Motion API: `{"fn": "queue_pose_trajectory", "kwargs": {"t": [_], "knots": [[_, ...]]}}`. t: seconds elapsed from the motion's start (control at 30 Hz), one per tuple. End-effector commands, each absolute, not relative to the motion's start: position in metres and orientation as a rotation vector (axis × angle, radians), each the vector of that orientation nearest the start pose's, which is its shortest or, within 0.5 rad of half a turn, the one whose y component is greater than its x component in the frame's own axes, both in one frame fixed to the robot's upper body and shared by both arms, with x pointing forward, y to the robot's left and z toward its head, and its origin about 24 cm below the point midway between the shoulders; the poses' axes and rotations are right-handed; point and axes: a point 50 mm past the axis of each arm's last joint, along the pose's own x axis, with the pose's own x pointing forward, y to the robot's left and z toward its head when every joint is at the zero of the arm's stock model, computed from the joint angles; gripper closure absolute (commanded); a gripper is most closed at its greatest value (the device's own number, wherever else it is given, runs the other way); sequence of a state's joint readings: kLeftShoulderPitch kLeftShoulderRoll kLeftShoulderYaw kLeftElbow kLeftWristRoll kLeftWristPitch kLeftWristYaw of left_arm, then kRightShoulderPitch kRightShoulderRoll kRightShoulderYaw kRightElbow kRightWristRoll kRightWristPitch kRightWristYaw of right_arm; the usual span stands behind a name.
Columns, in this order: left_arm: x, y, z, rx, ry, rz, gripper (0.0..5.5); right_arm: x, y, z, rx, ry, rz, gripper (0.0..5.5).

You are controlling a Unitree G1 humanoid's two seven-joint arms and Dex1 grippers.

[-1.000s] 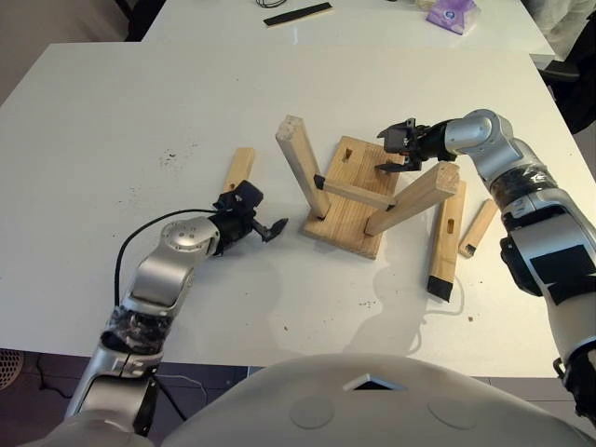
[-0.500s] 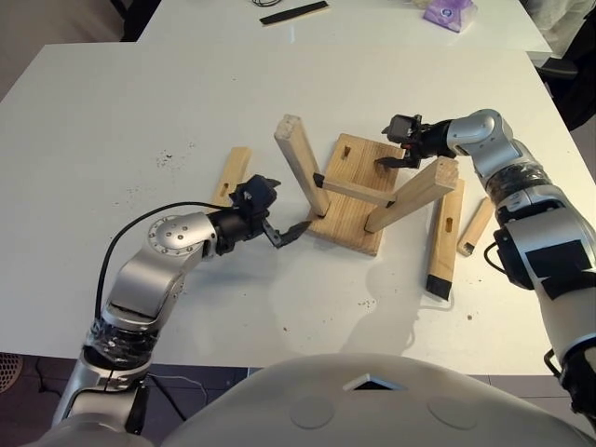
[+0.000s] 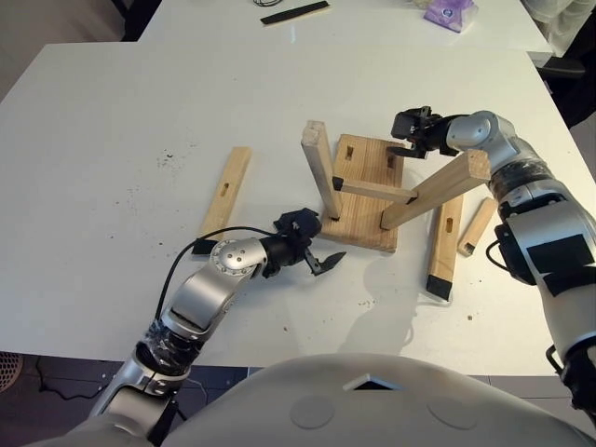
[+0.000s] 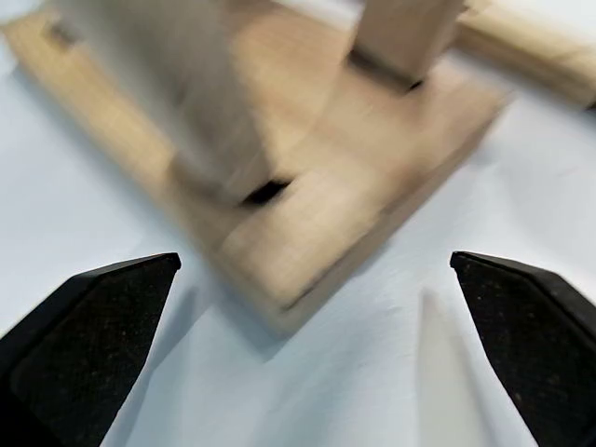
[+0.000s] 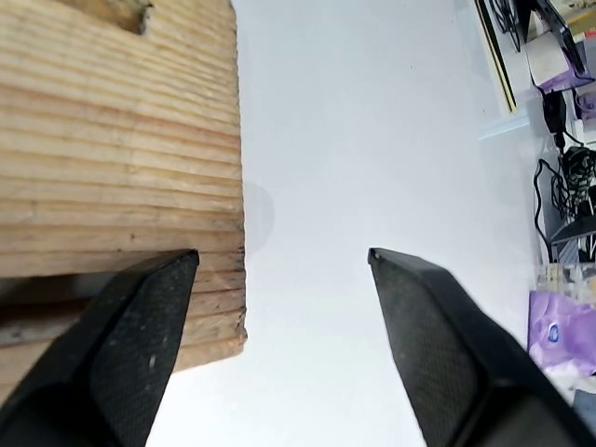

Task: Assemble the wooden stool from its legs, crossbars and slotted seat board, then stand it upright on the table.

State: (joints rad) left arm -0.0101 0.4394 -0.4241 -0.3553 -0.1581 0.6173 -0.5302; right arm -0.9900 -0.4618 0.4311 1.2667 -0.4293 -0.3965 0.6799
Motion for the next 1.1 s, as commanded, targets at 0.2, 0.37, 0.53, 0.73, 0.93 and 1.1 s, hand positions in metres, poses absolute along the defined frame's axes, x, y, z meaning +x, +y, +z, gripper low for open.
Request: {"fn": "queue_pose_trajectory", "kwargs": {"t": [0.2,0.37,0.53,0.73,0.93,1.1], "knots": [[0.241,0.127,0.025,0.358,0.453,-0.734,0.1,0.352,-0.218,0.054,-1.268,0.646,1.098,2.11],[0.262,0.149,0.019,0.4,0.459,-0.646,0.1,0.342,-0.218,0.05,-1.227,0.702,1.247,2.11],[0.276,0.151,0.019,0.408,0.429,-0.629,0.1,0.338,-0.206,0.053,-1.142,0.687,1.372,2.11],[0.268,0.137,0.016,0.407,0.399,-0.703,0.1,0.334,-0.195,0.065,-1.104,0.63,1.502,2.11],[0.268,0.124,0.025,0.463,0.311,-0.761,0.1,0.311,-0.187,0.058,-1.065,0.625,1.655,2.11],[0.284,0.117,0.025,0.483,0.287,-0.752,0.1,0.301,-0.172,0.057,-0.924,0.594,1.682,2.11]]}}
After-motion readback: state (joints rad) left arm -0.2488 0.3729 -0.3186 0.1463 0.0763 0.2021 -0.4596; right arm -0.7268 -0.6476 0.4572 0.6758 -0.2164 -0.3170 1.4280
